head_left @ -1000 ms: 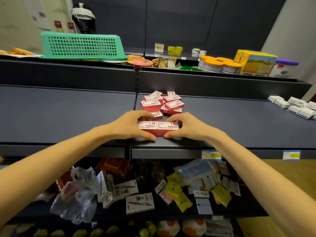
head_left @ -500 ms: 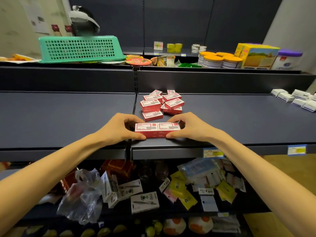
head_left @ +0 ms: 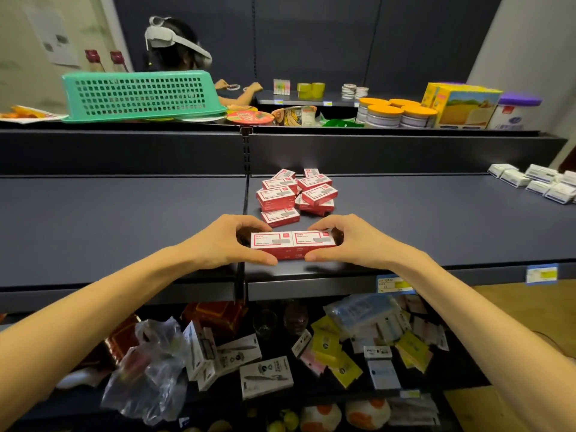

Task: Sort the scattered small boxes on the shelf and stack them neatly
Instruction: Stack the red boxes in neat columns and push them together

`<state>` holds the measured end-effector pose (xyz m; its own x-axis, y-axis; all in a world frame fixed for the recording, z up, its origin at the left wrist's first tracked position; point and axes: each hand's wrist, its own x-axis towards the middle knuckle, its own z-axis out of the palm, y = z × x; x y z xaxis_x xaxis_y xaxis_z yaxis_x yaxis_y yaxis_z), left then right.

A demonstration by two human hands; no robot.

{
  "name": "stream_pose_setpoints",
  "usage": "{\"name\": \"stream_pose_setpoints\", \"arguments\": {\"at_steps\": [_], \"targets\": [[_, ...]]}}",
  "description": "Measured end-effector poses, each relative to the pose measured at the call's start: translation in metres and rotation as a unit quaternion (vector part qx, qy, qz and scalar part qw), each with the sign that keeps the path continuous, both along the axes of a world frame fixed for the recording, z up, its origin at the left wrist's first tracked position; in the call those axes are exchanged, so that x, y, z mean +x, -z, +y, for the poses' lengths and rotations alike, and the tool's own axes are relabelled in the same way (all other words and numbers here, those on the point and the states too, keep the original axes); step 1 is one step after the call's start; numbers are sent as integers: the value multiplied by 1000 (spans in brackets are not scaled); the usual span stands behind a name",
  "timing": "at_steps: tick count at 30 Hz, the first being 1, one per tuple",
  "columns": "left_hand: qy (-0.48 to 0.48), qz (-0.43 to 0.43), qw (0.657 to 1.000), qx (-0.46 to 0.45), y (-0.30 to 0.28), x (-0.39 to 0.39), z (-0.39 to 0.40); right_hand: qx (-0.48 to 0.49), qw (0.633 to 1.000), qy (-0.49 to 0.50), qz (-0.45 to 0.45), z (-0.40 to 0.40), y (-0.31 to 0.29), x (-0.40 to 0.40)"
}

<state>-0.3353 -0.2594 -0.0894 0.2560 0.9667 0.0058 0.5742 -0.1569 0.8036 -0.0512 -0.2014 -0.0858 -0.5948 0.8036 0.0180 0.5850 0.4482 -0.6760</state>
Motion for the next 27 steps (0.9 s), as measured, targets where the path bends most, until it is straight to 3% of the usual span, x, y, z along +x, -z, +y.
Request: {"name": "stream_pose_setpoints", "arguments": {"at_steps": [5, 9, 13, 18, 22, 27], "targets": [[-94, -45, 992, 71, -12, -5, 22, 75, 979, 137, 135, 9, 1, 0], [-147, -45, 981, 119, -12, -6, 51, 174, 954, 197, 144, 34, 6, 3], [-149, 46, 971, 182, -8, -5, 75, 273, 949, 136, 78, 60, -8, -10], [-102, 92, 979, 150, -4, -10, 91, 243, 969, 52, 5, 82, -14, -25], [-95, 66, 981, 155, 0, -13, 100, 309, 951, -11, 4, 95, 0, -15], [-83, 1, 985, 152, 11, -11, 104, 353, 935, -22, 4, 102, 8, -7]]}}
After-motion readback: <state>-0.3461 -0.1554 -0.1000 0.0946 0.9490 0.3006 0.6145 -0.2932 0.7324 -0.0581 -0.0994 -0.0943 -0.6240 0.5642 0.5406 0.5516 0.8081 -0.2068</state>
